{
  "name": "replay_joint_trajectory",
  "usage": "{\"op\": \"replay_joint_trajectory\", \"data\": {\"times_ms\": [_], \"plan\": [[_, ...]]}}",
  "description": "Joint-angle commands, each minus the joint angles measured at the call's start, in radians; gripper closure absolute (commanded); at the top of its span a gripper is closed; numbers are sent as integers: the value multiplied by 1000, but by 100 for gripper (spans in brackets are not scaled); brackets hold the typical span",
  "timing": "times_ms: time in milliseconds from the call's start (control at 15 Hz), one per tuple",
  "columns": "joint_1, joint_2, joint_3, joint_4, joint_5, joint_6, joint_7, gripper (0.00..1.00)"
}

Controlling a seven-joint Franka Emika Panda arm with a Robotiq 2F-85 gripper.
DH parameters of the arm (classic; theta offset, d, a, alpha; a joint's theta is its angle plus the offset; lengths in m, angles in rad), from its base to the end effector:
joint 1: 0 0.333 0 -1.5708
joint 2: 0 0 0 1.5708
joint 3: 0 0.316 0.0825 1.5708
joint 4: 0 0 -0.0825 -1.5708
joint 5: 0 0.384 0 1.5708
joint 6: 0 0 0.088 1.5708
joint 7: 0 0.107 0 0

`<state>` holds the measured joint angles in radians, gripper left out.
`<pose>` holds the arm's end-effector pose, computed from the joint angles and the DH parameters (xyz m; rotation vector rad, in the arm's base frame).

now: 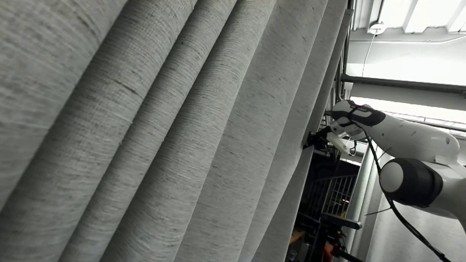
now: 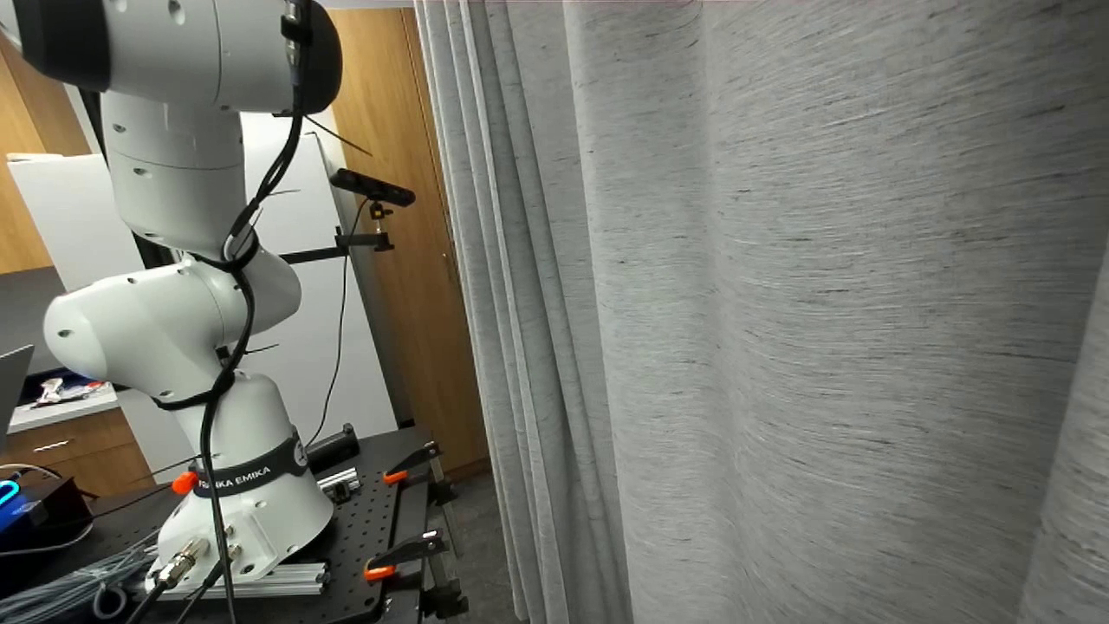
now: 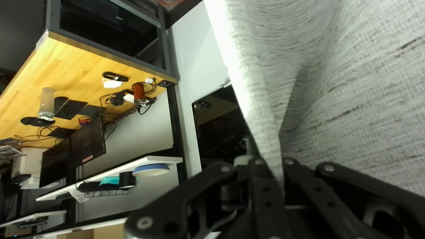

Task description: Slide the curtain to the right

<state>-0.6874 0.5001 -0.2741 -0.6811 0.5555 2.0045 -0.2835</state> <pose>0.4782 -0.4857 0.7957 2.6112 -0.8042 1.3587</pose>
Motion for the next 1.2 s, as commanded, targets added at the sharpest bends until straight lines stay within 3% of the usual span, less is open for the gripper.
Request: {"op": "replay_joint_trajectory", "data": {"times_ms": [0,667,1133], "plan": [[0,-66,10,-85,10,-23,-76,72],[25,-262,2,-358,-25,5,-257,0],[69,-490,14,-661,-105,10,-385,0]]}}
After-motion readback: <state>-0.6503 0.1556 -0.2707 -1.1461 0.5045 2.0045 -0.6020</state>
